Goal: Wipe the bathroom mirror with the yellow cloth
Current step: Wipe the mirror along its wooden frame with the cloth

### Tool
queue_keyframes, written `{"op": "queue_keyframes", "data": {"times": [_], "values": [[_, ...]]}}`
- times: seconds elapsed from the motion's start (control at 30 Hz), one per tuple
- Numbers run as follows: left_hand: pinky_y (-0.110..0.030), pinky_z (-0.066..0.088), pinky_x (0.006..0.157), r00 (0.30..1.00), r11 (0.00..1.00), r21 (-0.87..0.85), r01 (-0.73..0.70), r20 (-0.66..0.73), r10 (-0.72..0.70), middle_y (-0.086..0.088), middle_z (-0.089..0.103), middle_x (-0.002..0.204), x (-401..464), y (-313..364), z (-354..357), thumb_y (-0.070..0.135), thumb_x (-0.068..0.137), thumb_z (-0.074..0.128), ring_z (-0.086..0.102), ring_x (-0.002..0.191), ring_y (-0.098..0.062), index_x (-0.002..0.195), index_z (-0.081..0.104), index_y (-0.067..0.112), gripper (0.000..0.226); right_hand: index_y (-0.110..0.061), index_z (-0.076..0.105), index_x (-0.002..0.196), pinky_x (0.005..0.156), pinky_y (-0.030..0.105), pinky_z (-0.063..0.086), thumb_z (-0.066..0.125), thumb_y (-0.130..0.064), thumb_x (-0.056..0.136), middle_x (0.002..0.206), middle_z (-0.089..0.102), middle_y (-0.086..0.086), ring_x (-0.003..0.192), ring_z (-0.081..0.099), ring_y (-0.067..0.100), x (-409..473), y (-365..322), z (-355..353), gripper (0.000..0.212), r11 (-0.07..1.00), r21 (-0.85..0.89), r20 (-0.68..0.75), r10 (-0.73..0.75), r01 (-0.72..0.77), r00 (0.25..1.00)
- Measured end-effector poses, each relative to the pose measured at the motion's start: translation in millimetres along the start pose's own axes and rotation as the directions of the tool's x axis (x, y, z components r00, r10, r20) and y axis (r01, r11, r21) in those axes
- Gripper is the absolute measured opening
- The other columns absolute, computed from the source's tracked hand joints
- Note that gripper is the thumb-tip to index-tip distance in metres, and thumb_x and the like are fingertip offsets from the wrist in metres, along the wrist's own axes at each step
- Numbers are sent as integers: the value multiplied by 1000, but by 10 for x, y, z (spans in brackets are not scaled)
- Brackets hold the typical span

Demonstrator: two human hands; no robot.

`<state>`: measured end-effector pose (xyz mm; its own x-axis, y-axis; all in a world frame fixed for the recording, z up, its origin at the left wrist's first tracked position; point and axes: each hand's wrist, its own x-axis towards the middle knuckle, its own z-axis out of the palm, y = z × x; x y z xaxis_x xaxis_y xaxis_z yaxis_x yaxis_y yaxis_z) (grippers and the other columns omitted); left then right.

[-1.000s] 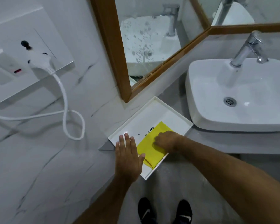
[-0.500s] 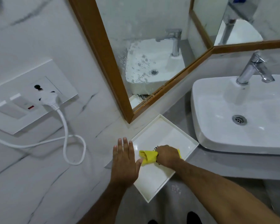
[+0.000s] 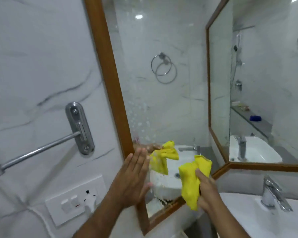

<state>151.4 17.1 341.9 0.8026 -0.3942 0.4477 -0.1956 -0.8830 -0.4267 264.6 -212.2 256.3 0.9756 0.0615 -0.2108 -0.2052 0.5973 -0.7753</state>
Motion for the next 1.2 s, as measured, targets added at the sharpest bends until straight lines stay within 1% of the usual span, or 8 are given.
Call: {"op": "queue_keyframes", "data": {"times": [0.13, 0.33, 0.4, 0.5, 0.57, 0.67, 0.9, 1.2], "values": [[-57, 24, 116, 981, 979, 206, -2, -190, 42, -33, 27, 153, 767, -672, -1014, 50, 97, 33, 21, 143, -49, 144, 34, -8, 75, -12, 53, 134, 74, 38, 52, 47, -19, 106, 88, 70, 9, 79, 63, 26, -40, -1138, 1025, 30, 915, 124, 10, -389, 385, 921], [-52, 7, 123, 941, 881, 461, 105, -333, 62, -29, 2, 160, 1482, -1776, -2493, 56, 98, 18, -3, 150, -39, 152, 9, -5, 82, -17, 48, 141, 87, 24, 46, 44, -24, 104, 110, 57, -5, 92, 54, 6, -275, -2474, 2449, 38, 582, 91, -19, -810, 808, 586], [-48, -2, 123, 941, 839, 514, 182, -338, 3, -24, -12, 161, 1618, -2111, -2876, 59, 97, 9, -16, 149, -34, 153, -2, 0, 83, -24, 42, 146, 73, 13, 40, 43, -33, 102, 100, 62, -8, 79, 59, 1, -344, -2862, 2844, 45, 491, 40, -18, -871, 871, 491], [-42, -14, 121, 959, 821, 534, 203, -277, -57, -19, -29, 158, 1740, -2349, -3030, 60, 94, 0, -31, 145, -28, 152, -15, 4, 82, -28, 30, 153, 98, 29, 42, 39, -39, 102, 140, 56, 10, 118, 57, 26, -344, -3209, 3298, 53, 336, -160, 71, -934, 928, 351], [-42, -13, 121, 952, 828, 521, 205, -301, -47, -18, -33, 156, 1793, -2414, -2960, 59, 93, -1, -33, 144, -26, 151, -18, 5, 80, -29, 21, 157, 122, 49, 21, 40, -37, 104, 165, 24, 10, 150, 24, 30, -270, -3299, 3557, 57, 244, -334, 205, -924, 910, 323], [-41, -15, 120, 942, 838, 512, 186, -336, -4, -18, -32, 156, 1825, -2459, -2920, 60, 93, -2, -34, 144, -25, 150, -18, 5, 81, -35, 13, 157, 125, 55, 4, 40, -41, 100, 169, 4, 3, 156, 0, 27, -125, -3199, 3840, 63, 144, -569, 310, -874, 810, 373], [-47, -3, 123, 925, 843, 527, 105, -363, 111, -27, -14, 160, 1864, -2528, -2933, 60, 96, 7, -19, 149, -34, 151, -1, -5, 86, -39, 23, 154, 123, 55, 0, 34, -46, 91, 169, 10, -3, 156, 2, 23, -408, -2950, 4236, 65, -289, -363, 579, -815, 886, -29], [-59, 12, 120, 939, 874, 483, 55, -322, 119, -36, -8, 157, 1647, -2331, -2689, 94, 72, 20, -10, 149, -44, 149, 4, -12, 132, -23, 31, 155, 120, 62, 16, 39, -45, 94, 167, 17, 4, 156, 7, 28, -97, -1826, 3152, 66, -551, -185, 761, -604, 813, -236]]}}
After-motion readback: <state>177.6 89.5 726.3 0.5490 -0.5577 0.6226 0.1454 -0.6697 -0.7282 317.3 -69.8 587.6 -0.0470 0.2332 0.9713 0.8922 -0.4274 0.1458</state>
